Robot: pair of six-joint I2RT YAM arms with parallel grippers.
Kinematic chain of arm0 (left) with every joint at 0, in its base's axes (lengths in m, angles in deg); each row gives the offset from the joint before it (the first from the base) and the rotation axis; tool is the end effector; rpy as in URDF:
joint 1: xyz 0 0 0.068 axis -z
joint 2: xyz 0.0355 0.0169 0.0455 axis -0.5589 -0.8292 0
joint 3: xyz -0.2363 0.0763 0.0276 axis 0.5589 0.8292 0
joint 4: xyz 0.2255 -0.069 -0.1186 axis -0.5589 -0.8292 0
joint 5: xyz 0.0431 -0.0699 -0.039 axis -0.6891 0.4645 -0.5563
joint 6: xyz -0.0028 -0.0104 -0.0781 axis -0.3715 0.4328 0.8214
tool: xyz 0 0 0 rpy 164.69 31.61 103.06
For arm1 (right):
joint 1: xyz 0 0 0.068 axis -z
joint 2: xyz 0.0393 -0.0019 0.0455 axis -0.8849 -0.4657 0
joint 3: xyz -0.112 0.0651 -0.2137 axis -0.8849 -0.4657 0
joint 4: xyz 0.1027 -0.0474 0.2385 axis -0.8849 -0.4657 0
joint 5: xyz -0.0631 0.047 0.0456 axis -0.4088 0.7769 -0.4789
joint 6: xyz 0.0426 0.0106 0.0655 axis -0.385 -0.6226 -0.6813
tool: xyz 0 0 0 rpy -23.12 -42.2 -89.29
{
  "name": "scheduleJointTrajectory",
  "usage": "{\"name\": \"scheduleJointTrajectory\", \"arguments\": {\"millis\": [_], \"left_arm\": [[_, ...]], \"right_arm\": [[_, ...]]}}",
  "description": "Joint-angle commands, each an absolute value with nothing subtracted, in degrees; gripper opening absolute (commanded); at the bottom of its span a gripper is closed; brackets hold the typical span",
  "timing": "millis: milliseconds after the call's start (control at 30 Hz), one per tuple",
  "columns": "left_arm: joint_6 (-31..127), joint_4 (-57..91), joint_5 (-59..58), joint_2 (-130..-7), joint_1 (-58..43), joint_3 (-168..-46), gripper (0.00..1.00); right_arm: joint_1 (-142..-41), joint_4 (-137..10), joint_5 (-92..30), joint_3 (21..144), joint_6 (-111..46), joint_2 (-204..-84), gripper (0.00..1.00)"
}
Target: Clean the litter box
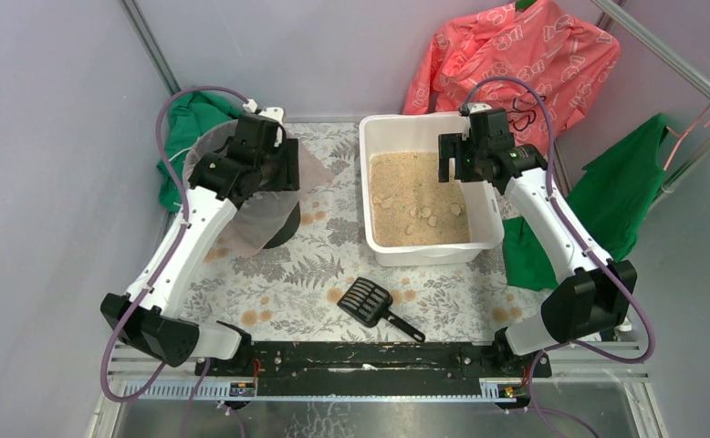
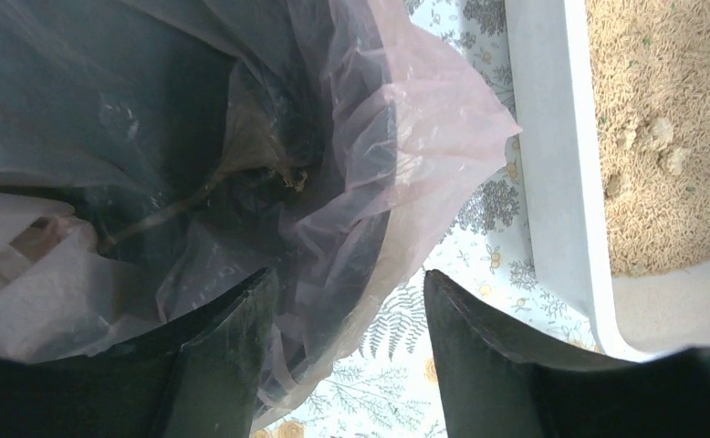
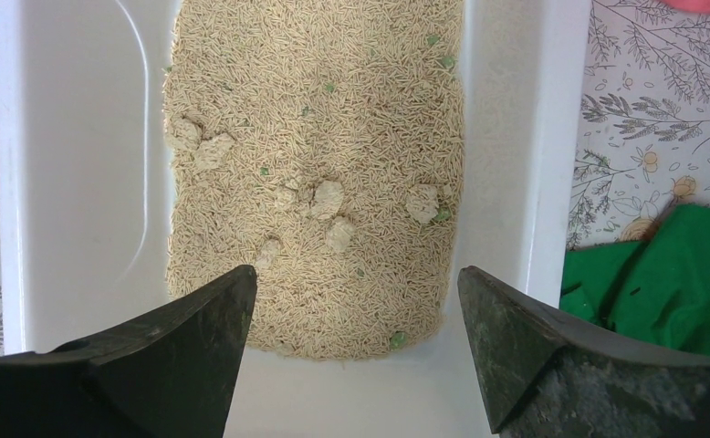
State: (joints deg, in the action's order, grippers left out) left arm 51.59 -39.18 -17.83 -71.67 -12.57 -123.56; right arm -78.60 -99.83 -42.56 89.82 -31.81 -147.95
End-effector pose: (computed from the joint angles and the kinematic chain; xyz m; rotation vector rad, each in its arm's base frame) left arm 0.2886 -0.1016 0.3560 0.0374 2.3217 -0.1412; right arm 0.3456 0.0971 0.3128 -0.1701 2.2534 0.1411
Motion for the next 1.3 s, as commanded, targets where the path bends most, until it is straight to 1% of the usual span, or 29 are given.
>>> {"name": "scheduleJointTrajectory", "arguments": {"millis": [0, 67, 133, 167, 367, 500, 633, 767, 933, 1267], "left_arm": [[49.27, -38.7, -14.65, -71.14, -12.23, -121.82, 0.64], [49.23, -38.34, -13.78, -71.4, -12.08, -121.61, 0.51], [49.71, -38.03, -13.3, -71.73, -11.83, -122.09, 0.35], [49.87, -37.98, -12.84, -72.01, -11.65, -122.41, 0.29], [50.75, -37.34, -11.8, -73.58, -9.19, -122.86, 0.1], [51.48, -36.22, -11.76, -74.94, -7.22, -123.94, 0.06], [50.98, -36.22, -11.95, -77.62, -5.77, -128.23, 0.0], [50.29, -36.59, -11.59, -80.27, -5.23, -133.14, 0.0], [50.23, -36.58, -10.88, -82.83, -4.35, -135.96, 0.0], [51.47, -33.95, -10.05, -84.79, -3.14, -136.33, 0.0]], "right_arm": [[-78.59, -99.46, -42.27, 90.88, -31.36, -146.47, 0.88], [-78.59, -99.56, -42.2, 90.87, -31.44, -146.65, 0.88], [-78.59, -99.58, -42.4, 90.54, -31.44, -146.51, 0.88], [-78.59, -99.7, -42.7, 90.26, -31.44, -146.48, 0.88], [-78.58, -99.85, -44.09, 89.32, -31.25, -145.89, 0.88], [-78.59, -99.89, -44.31, 88.85, -31.52, -145.56, 0.88], [-78.59, -99.84, -44.58, 88.11, -31.74, -145.06, 0.88], [-78.59, -100.1, -45.44, 87.56, -31.53, -144.83, 0.88], [-78.59, -99.92, -46.67, 85.96, -31.26, -143.84, 0.88], [-78.59, -99.33, -46.84, 84.58, -31.36, -143.82, 0.88]]}}
